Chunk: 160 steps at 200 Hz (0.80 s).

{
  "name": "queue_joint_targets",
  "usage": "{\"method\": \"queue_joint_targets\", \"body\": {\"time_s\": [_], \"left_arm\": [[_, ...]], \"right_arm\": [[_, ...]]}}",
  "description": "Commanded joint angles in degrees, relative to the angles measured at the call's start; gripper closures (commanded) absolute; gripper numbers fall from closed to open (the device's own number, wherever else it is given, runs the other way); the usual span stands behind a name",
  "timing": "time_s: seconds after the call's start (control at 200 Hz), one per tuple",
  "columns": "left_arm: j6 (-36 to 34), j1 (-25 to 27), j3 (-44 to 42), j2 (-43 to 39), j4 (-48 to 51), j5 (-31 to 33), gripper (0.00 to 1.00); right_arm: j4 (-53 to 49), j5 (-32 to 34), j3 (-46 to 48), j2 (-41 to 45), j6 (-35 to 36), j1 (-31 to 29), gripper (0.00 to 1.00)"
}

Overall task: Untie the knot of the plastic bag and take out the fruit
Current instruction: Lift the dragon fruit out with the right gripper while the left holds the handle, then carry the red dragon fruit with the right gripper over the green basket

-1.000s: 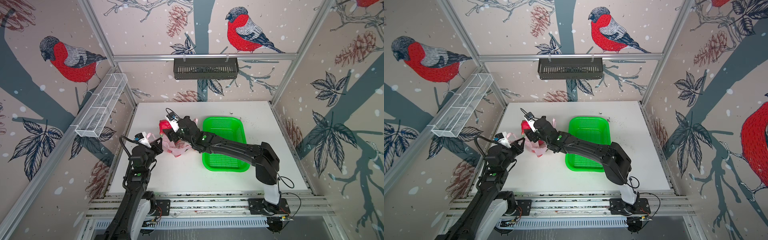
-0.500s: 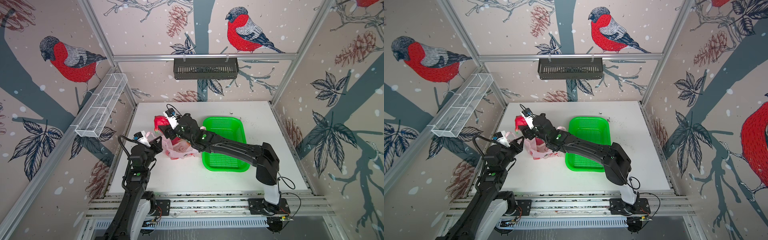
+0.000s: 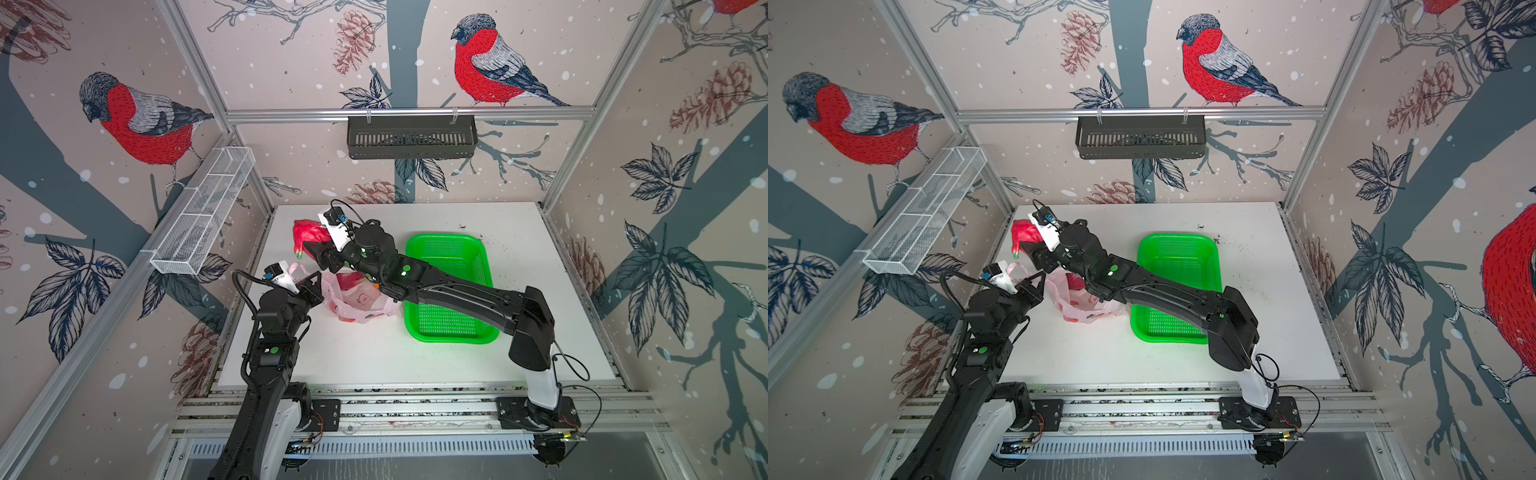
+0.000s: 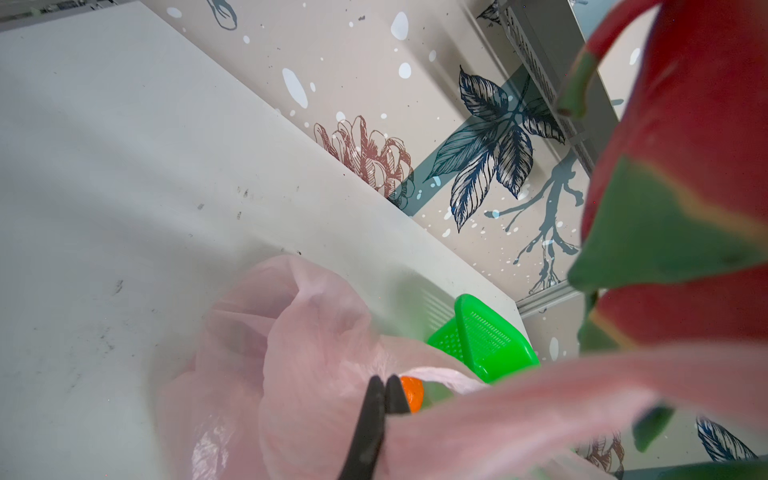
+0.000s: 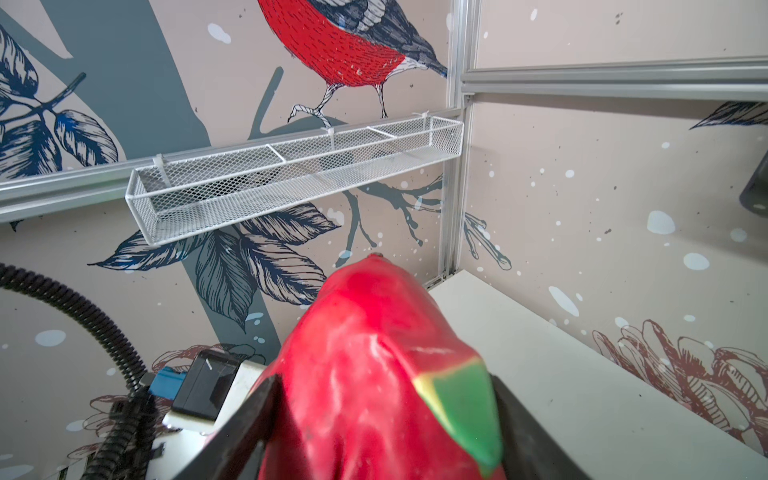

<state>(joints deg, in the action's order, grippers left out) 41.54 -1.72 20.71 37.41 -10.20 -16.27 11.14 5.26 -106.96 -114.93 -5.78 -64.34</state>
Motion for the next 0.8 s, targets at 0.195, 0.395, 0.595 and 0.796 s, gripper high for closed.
{"method": "queue_joint_targets", "body": {"time_s": [0.195,0.395,0.595,0.796], "left_arm": [[-0.87,-0.02,1.18,-1.49,1.91,2.8,1.0],[-0.85,-0.02,1.32,-2.91,3.25,4.05,1.0],[-1.03,0.03,1.09,-3.78,4.0,4.74,1.0],[-1.28,-0.01,1.22,-4.35,4.8,5.35,1.0]], "right_arm": [[5.91,3.21,-1.94,2.03,2.43,1.71,0.9],[4.86,5.58,-1.68,3.44,3.18,3.9,0.9],[3.55,7.58,-0.72,5.04,3.59,6.6,0.9],[2.06,10.74,2.81,8.03,2.39,9.67,0.9]]}}
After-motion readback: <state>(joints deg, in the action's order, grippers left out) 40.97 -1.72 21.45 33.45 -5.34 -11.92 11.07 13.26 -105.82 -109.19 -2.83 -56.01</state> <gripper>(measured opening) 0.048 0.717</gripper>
